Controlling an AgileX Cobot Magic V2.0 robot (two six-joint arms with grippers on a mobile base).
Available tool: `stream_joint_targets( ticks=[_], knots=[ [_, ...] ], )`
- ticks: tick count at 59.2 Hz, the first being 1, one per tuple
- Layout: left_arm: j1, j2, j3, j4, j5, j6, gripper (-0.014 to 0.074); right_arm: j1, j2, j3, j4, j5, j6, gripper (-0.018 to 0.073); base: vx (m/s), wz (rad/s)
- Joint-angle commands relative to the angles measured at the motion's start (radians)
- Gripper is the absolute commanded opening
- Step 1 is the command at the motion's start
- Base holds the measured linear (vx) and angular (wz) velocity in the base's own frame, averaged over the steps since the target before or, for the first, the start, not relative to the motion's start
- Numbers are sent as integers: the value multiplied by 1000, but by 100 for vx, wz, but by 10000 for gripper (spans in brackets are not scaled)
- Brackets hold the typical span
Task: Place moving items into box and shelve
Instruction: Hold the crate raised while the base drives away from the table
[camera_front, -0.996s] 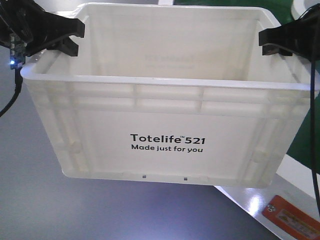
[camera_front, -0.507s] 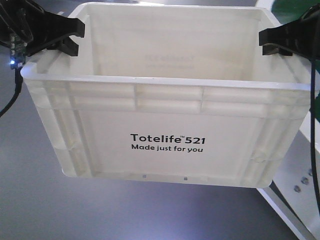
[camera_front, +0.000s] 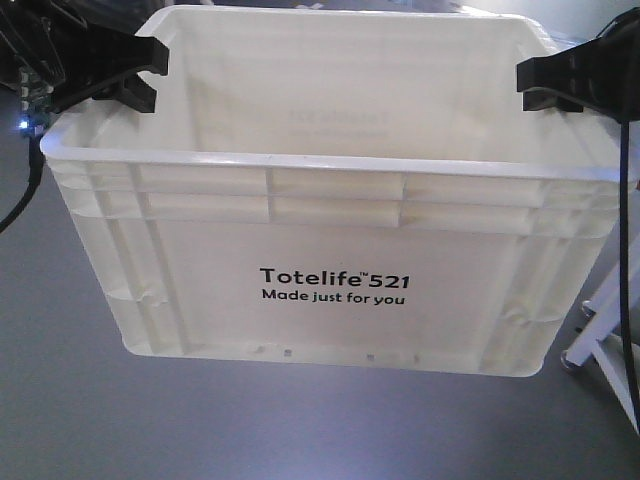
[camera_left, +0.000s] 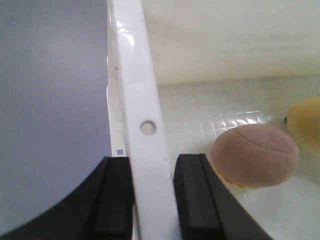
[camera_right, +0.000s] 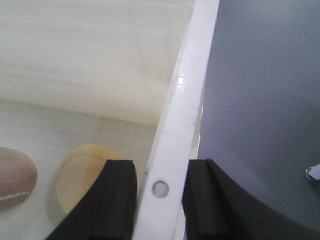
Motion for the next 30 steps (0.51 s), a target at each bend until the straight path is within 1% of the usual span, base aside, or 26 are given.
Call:
stream_joint_targets(
  ticks=[1, 30],
  knots=[
    [-12, -71, -46, -87, -128, 13, -6, 4, -37, -42, 31, -114, 19, -6, -12, 61],
    [-12, -71, -46, -87, -128, 13, -6, 4, -37, -42, 31, -114, 19, -6, -14, 59]
  ],
)
